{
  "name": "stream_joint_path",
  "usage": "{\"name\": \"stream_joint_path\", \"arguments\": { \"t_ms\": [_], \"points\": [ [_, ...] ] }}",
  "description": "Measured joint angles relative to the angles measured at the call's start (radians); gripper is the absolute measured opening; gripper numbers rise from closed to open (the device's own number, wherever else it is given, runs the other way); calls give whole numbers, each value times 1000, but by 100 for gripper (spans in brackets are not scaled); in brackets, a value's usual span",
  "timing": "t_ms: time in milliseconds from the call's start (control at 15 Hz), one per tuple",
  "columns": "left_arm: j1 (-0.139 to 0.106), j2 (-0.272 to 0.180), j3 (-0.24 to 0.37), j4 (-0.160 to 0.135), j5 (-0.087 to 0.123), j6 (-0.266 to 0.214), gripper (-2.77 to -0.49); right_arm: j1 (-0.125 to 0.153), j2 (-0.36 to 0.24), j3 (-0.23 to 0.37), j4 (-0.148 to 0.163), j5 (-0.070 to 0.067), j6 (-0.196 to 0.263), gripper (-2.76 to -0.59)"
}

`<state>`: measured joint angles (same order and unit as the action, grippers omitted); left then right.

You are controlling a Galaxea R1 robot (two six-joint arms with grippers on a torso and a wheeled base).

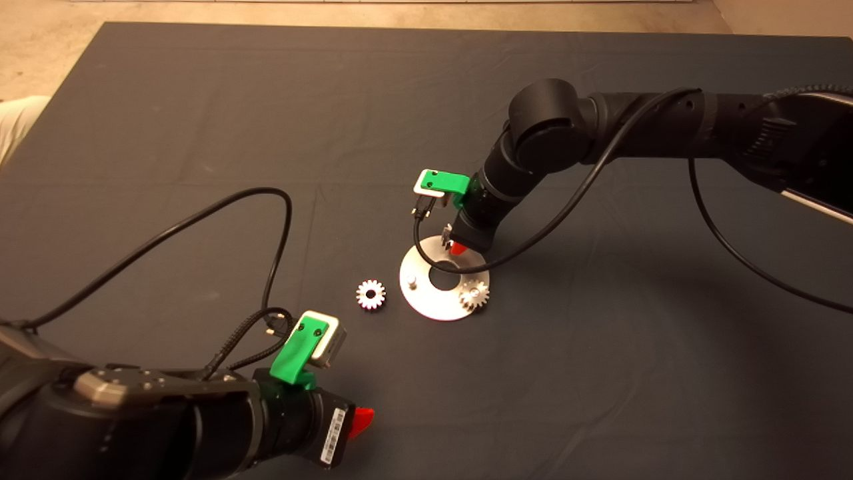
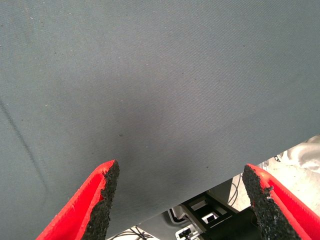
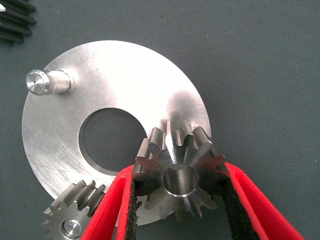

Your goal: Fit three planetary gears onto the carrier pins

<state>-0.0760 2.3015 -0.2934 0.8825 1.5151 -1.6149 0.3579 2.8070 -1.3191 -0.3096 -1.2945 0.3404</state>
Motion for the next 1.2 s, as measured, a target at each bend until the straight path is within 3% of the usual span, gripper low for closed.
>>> {"name": "stream_joint_path", "arguments": {
  "t_ms": [333,1200],
  "points": [
    [0,0,0,0,0,0,-151,2,0,-14,12,12,-14,-234],
    [-8,-8,0,-1,-3,0,-151,4,9,-22,13,15,-30,-234]
  ]
}}
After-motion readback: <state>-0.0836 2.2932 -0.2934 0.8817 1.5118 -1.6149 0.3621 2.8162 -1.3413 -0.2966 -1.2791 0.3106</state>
